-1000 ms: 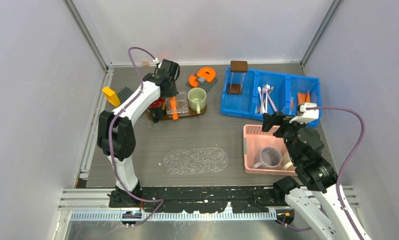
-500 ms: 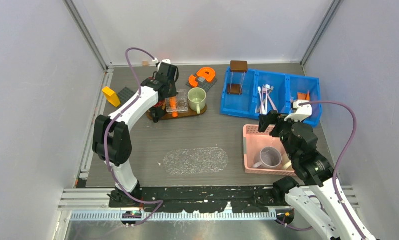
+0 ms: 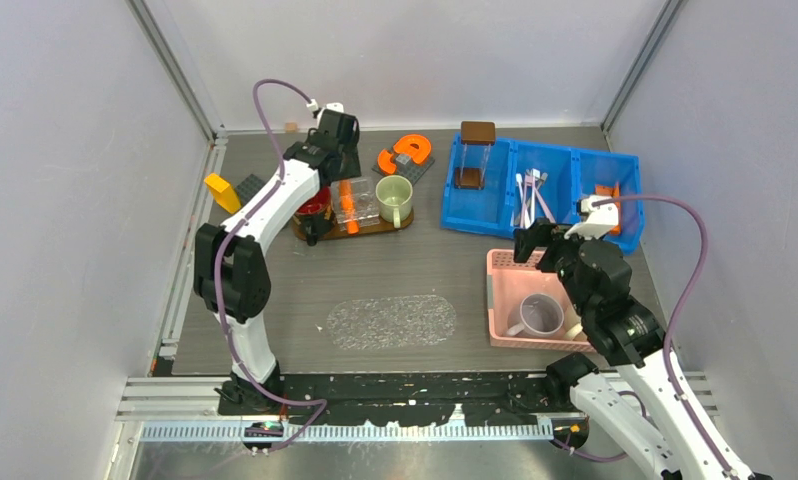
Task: Prepare toiletry sets of a toothbrush and toothpaste on the tray
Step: Adjust the toothpaste in the toothpaste holder.
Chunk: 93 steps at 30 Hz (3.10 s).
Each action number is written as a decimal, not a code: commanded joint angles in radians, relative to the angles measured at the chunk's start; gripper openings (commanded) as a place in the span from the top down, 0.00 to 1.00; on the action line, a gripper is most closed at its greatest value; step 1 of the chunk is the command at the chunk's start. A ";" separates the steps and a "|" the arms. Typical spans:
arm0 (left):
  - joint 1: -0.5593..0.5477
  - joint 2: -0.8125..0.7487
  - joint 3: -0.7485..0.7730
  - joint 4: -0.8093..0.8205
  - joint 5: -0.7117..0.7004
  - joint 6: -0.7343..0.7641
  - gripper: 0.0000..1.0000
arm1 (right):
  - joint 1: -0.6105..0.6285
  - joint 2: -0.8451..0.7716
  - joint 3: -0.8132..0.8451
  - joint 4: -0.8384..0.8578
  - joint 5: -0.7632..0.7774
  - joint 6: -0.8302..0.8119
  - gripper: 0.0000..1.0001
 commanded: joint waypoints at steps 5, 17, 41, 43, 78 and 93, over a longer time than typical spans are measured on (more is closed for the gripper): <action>0.025 0.058 0.137 -0.069 0.011 0.016 0.49 | 0.005 0.257 0.122 0.062 -0.230 0.093 0.18; 0.081 0.113 0.205 -0.122 0.119 -0.008 0.53 | 0.147 0.930 0.437 0.341 -0.365 0.011 0.31; 0.098 0.188 0.275 -0.196 0.228 -0.004 0.64 | 0.316 1.503 0.888 0.362 -0.318 -0.188 0.47; 0.098 0.186 0.274 -0.199 0.228 -0.005 0.65 | 0.318 1.506 0.884 0.357 -0.314 -0.195 0.48; 0.100 0.050 0.202 -0.086 0.216 -0.020 1.00 | 0.323 1.629 1.072 0.131 -0.124 -0.135 0.81; 0.100 -0.197 -0.117 0.311 0.154 -0.049 1.00 | 0.323 1.710 1.237 -0.085 -0.095 -0.052 0.93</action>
